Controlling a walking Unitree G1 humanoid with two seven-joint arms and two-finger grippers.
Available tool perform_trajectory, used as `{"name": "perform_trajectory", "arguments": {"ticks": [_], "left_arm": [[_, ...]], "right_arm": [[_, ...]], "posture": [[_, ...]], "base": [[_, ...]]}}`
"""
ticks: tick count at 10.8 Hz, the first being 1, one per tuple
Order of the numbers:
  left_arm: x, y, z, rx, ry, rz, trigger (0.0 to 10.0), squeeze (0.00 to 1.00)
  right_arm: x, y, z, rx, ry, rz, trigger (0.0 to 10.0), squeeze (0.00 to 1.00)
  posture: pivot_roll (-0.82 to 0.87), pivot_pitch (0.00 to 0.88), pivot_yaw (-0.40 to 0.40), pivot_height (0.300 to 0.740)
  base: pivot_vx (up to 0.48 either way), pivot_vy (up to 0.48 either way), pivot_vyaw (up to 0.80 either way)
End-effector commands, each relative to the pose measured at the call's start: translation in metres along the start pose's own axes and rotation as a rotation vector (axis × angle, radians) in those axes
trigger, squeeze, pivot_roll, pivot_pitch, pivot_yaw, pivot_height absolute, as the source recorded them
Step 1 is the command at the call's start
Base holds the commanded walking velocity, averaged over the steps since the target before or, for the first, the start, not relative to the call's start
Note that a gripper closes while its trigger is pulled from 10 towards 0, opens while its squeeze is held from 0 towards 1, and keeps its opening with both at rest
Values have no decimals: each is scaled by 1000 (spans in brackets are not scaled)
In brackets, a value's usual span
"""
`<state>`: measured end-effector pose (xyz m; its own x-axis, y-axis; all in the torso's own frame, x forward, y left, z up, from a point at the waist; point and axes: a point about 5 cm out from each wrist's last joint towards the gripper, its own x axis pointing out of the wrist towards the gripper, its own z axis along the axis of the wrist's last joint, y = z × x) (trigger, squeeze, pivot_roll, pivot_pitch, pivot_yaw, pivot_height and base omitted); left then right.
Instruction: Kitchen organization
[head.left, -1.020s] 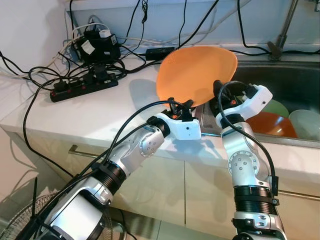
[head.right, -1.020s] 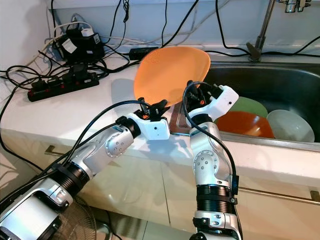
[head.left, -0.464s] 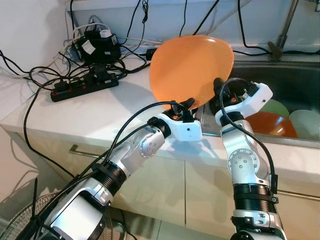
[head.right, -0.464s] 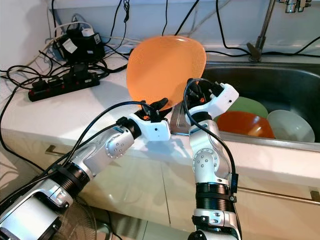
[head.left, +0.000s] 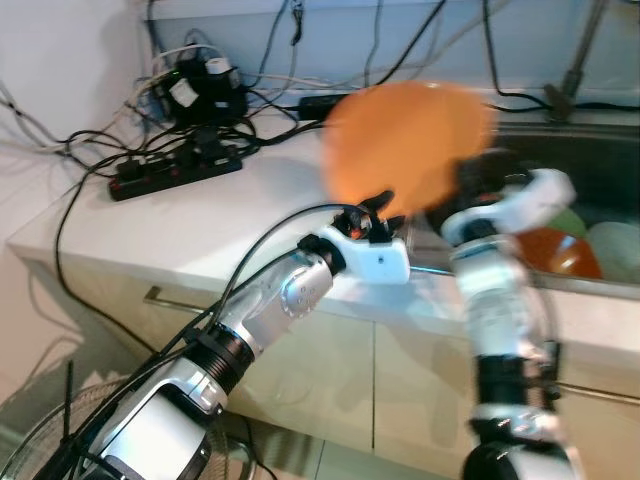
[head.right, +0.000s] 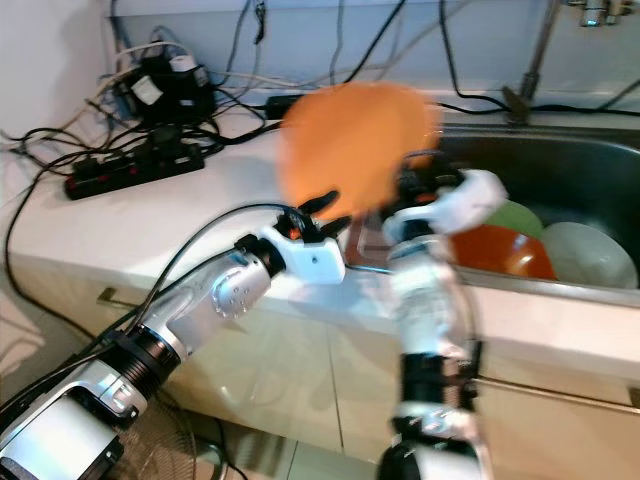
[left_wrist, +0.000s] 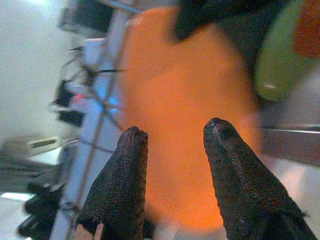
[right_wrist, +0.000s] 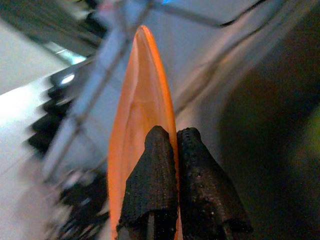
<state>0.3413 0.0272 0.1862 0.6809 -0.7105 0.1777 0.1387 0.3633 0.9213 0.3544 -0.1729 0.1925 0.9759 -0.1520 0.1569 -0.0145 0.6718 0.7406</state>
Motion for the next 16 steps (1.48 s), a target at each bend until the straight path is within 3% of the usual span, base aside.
{"name": "perform_trajectory", "arguments": {"ticks": [1,4,5,6,7,8,10,11,13,16], "left_arm": [[0,7,-1,-13,-4,35,10000,0],[-3,5,-3,-85,20,55,10000,0],[-7,5,-8,-187,53,82,10000,0],[-8,3,-10,-241,71,90,10000,0],[-12,-8,-19,-542,152,79,10000,0],[-16,-20,-23,-722,194,54,10000,0],[-17,-28,-25,-951,243,43,10000,0],[-16,-31,-22,-1046,244,-18,10000,0],[-17,-34,-15,-1131,240,-85,10000,0],[-18,-34,-10,-1149,238,-137,10000,0]], "right_arm": [[5,5,10,40,-57,1,0,0],[12,-16,45,63,-201,-83,0,0],[11,-28,65,65,-282,-128,0,0],[10,-32,70,61,-303,-141,0,0],[10,-41,80,-36,-332,-169,1176,0],[11,-46,80,-124,-326,-191,10000,0],[15,-50,70,-296,-263,-187,10000,0],[18,-52,65,-369,-231,-182,10000,0],[25,-59,56,-479,-158,-201,10000,0],[28,-67,44,-508,-84,-232,10000,0]], "posture": [[47,0,141,740],[47,0,143,740],[44,0,144,740],[44,0,144,740],[43,0,146,740],[40,0,149,740],[37,0,148,740],[40,0,143,740],[44,0,135,740],[50,0,128,740]], "base": [[0,0,0],[0,0,0],[0,0,0],[0,0,0],[0,0,0],[0,0,0],[0,0,0],[0,0,0],[0,0,0],[0,0,0]]}}
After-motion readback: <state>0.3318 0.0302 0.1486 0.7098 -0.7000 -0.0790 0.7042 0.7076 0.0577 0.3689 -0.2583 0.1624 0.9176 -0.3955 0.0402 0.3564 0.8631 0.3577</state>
